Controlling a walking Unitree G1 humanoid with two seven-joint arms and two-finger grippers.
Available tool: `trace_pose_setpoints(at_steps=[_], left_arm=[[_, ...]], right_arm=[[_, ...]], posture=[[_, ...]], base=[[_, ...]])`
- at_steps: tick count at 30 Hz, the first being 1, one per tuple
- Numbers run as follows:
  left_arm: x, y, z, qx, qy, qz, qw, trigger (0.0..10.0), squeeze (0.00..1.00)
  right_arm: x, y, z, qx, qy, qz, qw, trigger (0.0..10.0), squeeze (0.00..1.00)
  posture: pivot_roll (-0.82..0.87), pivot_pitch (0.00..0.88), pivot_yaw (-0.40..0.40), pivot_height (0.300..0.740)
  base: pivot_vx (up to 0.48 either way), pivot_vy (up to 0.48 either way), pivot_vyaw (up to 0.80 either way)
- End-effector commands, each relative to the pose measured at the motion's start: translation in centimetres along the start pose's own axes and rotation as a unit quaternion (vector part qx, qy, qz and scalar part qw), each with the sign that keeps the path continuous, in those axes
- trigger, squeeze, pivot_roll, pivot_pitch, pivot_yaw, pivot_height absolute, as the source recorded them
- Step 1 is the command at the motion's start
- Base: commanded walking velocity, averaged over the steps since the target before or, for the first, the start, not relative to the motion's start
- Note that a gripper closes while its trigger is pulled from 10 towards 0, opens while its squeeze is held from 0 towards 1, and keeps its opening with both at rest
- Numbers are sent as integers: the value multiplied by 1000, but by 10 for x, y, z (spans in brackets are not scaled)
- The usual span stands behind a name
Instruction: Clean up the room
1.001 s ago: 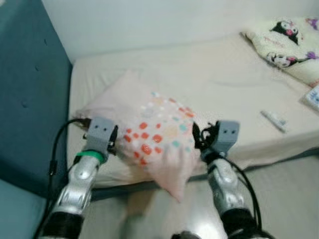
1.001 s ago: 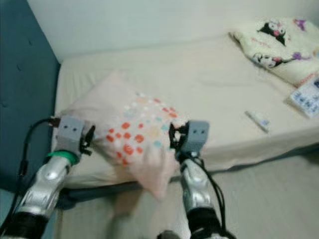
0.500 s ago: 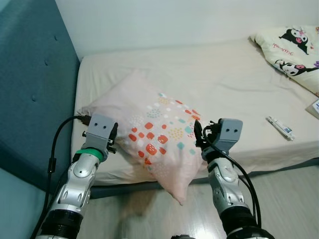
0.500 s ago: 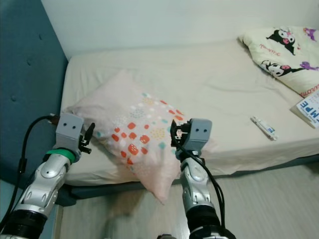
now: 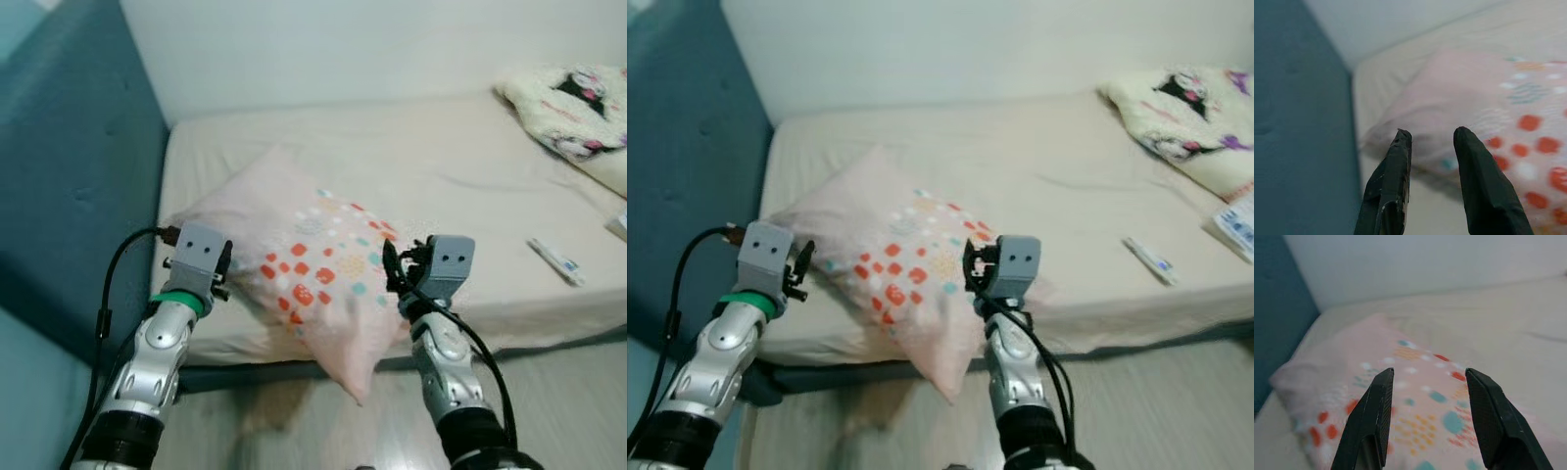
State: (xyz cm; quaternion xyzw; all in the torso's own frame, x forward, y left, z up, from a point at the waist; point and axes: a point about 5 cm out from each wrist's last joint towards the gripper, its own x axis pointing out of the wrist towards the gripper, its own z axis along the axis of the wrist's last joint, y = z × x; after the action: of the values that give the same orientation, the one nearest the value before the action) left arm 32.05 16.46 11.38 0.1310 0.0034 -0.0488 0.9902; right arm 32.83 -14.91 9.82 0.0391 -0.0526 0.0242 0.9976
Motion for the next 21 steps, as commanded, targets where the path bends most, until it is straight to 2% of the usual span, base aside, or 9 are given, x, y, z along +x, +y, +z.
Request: trace_pose_setpoints(at_steps=[1,3,5,14,21], left_arm=[[-2,1,-7,4,13,4,1000,10000,0],[-2,1,-7,3,12,6,1000,10000,0],[-1,1,-6,3,10,7,1000,10000,0],[0,2,-6,0,8,7,1000,10000,0],[0,0,-5,-11,6,-2,1000,10000,0]], right_arm=[[-1,6,-5,1,9,8,1000,10000,0],[-1,6,-4,5,7,9,1000,10000,0],[-1,7,-4,19,3,10,1000,10000,0],[-1,7,-3,24,3,11,1000,10000,0],[-1,6,-4,22,4,9,1000,10000,0]], posture=[[11,34,114,740],[11,33,113,740],[13,32,114,740],[11,27,114,740],[10,24,114,740]], base=[[480,0,794],[480,0,794],[480,0,0],[480,0,0],[73,0,0]])
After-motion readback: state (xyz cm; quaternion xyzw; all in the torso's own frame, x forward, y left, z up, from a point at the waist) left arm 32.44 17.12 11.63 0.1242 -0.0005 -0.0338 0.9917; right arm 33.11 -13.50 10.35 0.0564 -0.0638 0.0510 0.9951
